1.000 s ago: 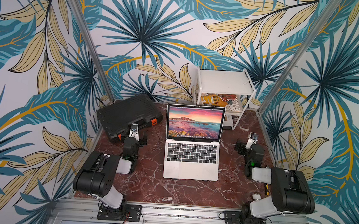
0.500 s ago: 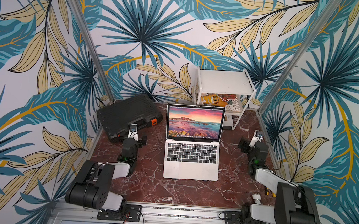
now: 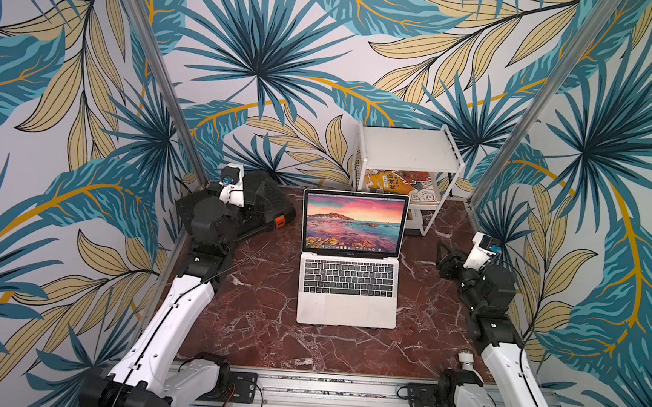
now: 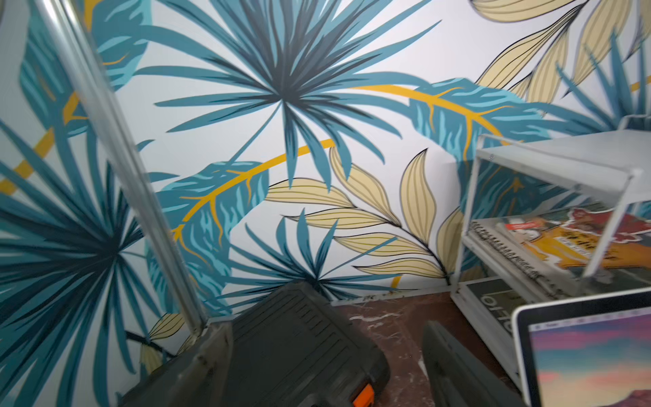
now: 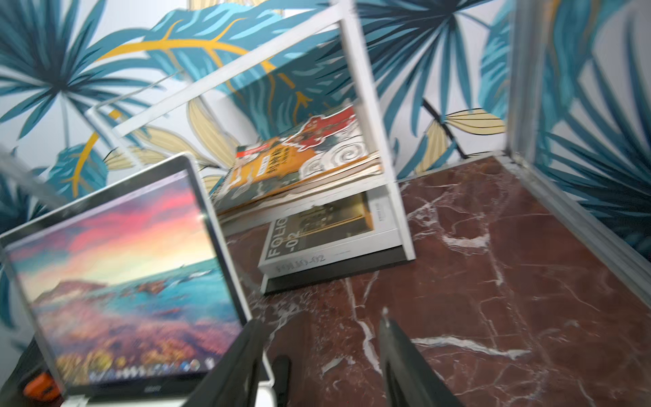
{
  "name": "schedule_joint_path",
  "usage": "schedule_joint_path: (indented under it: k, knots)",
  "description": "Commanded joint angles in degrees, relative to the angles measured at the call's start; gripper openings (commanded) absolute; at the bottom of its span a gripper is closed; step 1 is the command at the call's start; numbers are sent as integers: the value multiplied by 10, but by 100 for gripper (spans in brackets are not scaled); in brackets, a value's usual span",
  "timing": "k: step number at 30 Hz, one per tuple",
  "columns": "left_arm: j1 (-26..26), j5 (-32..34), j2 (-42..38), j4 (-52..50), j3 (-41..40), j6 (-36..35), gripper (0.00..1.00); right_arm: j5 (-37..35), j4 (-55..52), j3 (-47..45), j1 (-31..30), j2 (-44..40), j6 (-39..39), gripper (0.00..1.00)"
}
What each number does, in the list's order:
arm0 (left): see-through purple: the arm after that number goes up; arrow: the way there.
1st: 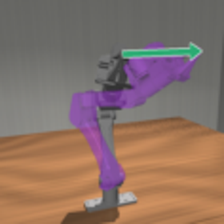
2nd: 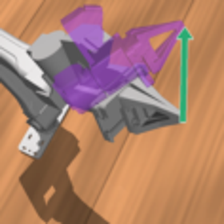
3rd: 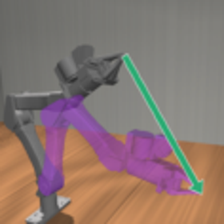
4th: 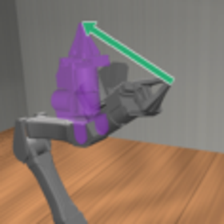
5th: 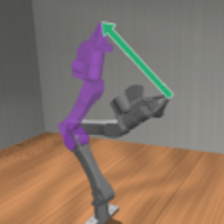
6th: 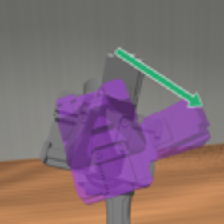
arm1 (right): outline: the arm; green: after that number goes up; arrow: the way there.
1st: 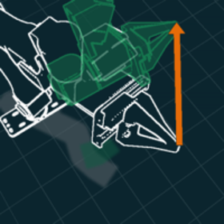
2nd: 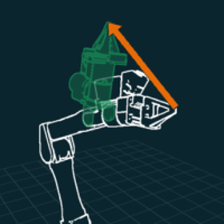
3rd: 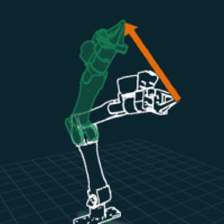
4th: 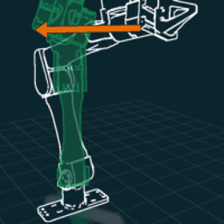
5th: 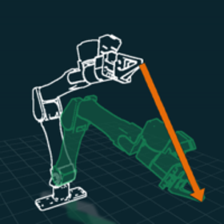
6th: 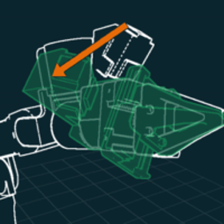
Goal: Close the laptop lid and set it aside
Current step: Close the lid of the laptop.
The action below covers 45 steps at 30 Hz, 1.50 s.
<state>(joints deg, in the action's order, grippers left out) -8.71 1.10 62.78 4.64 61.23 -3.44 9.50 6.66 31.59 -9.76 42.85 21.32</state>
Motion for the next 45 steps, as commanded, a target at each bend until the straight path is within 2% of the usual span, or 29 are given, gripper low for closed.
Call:
schedule_joint_path:
  k: [1,7,11,12,13,15,16,17,21,25,29,35,37,45]
  knots:
    - [-23,-84,40,-112,99,-19,86,45,-70,1,-71,0,-20,52]
    - [-63,-150,159,-182,272,-53,89,21,-51,1,-225,77,-65,54]
    - [-67,-224,266,-260,414,-65,91,0,-26,1,-274,113,-81,52]
    - [-68,-245,295,-289,457,-68,89,-3,-24,5,-288,125,-91,41]
    - [-69,-267,325,-311,496,-67,86,-9,-25,9,-300,133,-101,35]
    - [-71,-302,376,-337,565,-65,83,-23,-24,14,-313,151,-111,27]
    - [-71,-309,405,-349,596,-63,81,-25,-22,16,-316,163,-113,18]
    - [-74,-312,429,-364,629,-64,80,-22,-19,17,-318,173,-114,14]
    - [-88,-318,513,-426,752,-91,57,-26,8,13,-336,201,-114,12]
    - [-97,-322,557,-441,797,-114,50,-55,22,11,-355,218,-123,6]
    - [-97,-316,578,-440,802,-128,30,-67,32,15,-377,235,-129,5]
    - [-97,-306,606,-471,810,-149,16,-83,44,16,-390,249,-136,4]
    - [-96,-299,614,-479,809,-154,7,-89,47,16,-391,251,-137,3]
    - [-97,-305,641,-487,814,-156,4,-95,48,13,-396,256,-142,3]
